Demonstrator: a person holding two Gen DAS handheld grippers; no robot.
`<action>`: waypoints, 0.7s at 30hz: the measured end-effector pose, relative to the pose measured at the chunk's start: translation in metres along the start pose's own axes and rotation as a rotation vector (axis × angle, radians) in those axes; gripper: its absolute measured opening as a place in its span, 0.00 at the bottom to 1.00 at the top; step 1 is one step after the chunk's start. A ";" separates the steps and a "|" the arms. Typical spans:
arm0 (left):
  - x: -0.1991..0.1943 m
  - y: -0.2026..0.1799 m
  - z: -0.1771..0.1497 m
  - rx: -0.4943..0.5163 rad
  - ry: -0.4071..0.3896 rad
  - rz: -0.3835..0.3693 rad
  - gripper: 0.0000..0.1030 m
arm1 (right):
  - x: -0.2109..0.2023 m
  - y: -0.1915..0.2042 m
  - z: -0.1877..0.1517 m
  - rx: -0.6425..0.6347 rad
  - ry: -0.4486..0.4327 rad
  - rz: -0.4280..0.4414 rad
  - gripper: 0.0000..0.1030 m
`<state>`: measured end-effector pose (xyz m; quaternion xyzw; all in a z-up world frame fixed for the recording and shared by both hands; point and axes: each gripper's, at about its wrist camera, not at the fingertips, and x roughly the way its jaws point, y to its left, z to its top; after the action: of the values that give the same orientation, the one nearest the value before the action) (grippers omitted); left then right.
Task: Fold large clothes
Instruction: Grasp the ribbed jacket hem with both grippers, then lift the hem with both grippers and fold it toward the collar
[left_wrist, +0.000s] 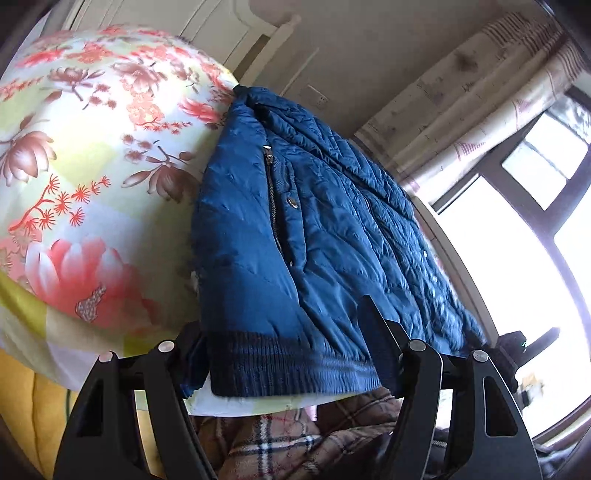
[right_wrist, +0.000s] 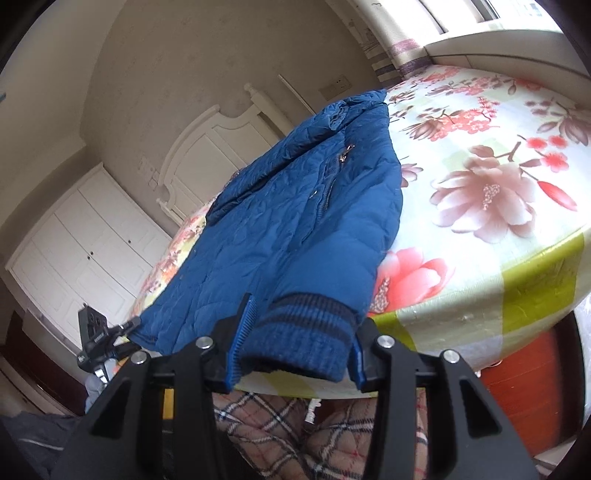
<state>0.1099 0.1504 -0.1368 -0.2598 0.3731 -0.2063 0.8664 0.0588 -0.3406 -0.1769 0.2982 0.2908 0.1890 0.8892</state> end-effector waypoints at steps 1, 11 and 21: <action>0.003 0.001 0.003 -0.008 0.002 -0.009 0.63 | 0.002 0.000 0.000 0.009 -0.006 0.003 0.43; -0.028 -0.017 -0.005 0.002 -0.109 -0.021 0.13 | -0.015 0.017 -0.006 -0.071 -0.092 -0.031 0.14; -0.156 -0.044 -0.034 0.044 -0.261 -0.303 0.13 | -0.131 0.102 -0.025 -0.334 -0.122 0.129 0.13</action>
<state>-0.0220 0.1918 -0.0463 -0.3184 0.2096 -0.3070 0.8721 -0.0733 -0.3202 -0.0752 0.1753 0.1814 0.2730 0.9284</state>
